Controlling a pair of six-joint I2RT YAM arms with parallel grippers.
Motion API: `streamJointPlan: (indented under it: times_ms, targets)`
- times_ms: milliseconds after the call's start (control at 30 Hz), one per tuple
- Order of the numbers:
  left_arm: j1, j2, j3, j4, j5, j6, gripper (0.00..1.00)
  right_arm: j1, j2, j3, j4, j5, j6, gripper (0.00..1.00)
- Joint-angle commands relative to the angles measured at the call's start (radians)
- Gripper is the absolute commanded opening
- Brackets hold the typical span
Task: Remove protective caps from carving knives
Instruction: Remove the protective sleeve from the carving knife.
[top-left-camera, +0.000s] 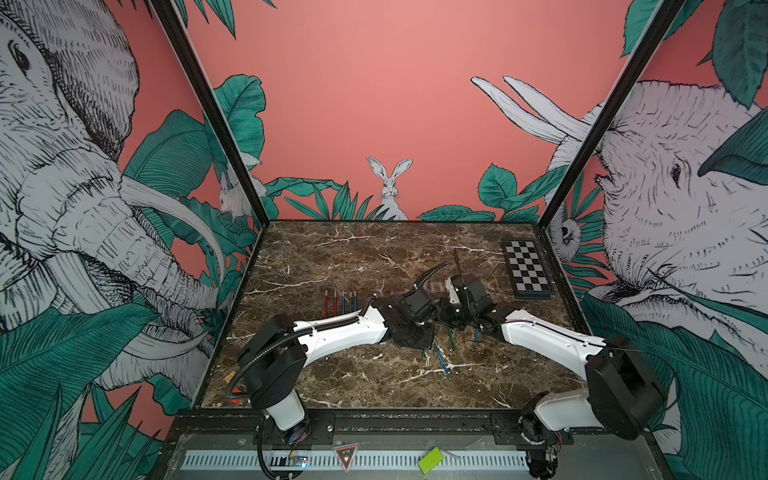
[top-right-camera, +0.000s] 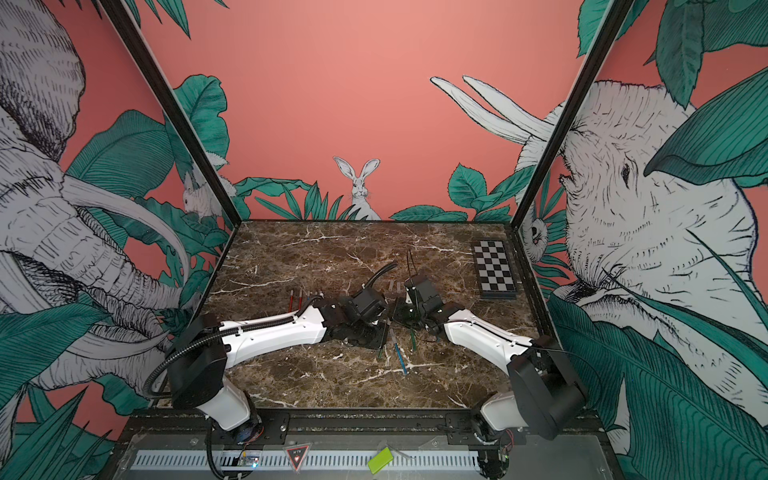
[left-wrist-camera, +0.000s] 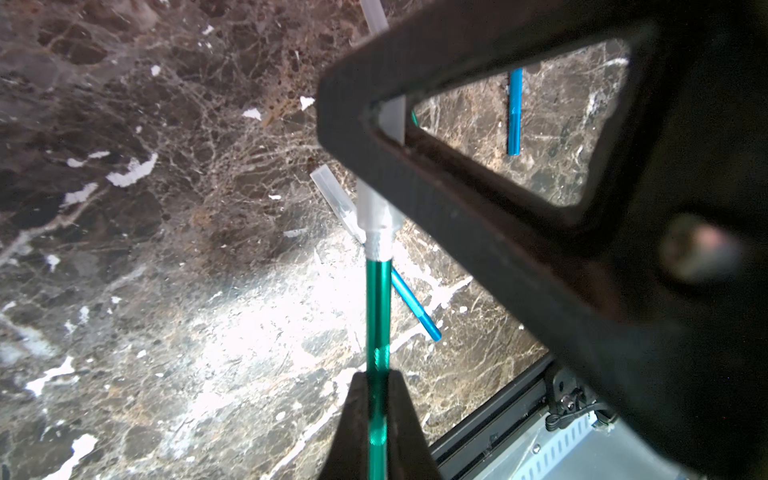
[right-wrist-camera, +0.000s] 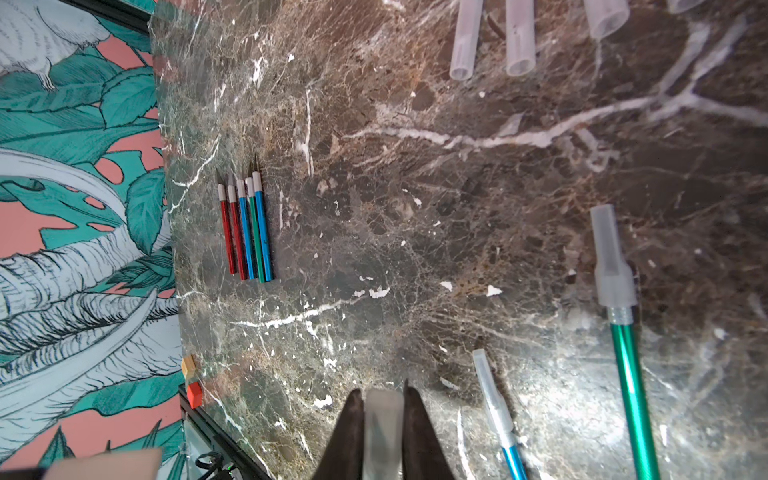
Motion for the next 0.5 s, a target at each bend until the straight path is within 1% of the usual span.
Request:
streamJointPlan:
  times_ms: [0, 233, 467]
  targets:
    - [-0.005, -0.038, 0.024, -0.004, -0.006, -0.007, 0.0, 0.008, 0.015, 0.016, -0.001, 0.026, -0.001, 0.12]
    - [-0.005, -0.027, 0.026, -0.01, -0.002, -0.007, 0.0, 0.008, 0.005, 0.038, -0.037, 0.062, -0.019, 0.0]
    - [-0.013, -0.005, 0.033, -0.016, 0.004, -0.012, 0.0, 0.008, 0.002, 0.087, -0.089, 0.099, -0.051, 0.0]
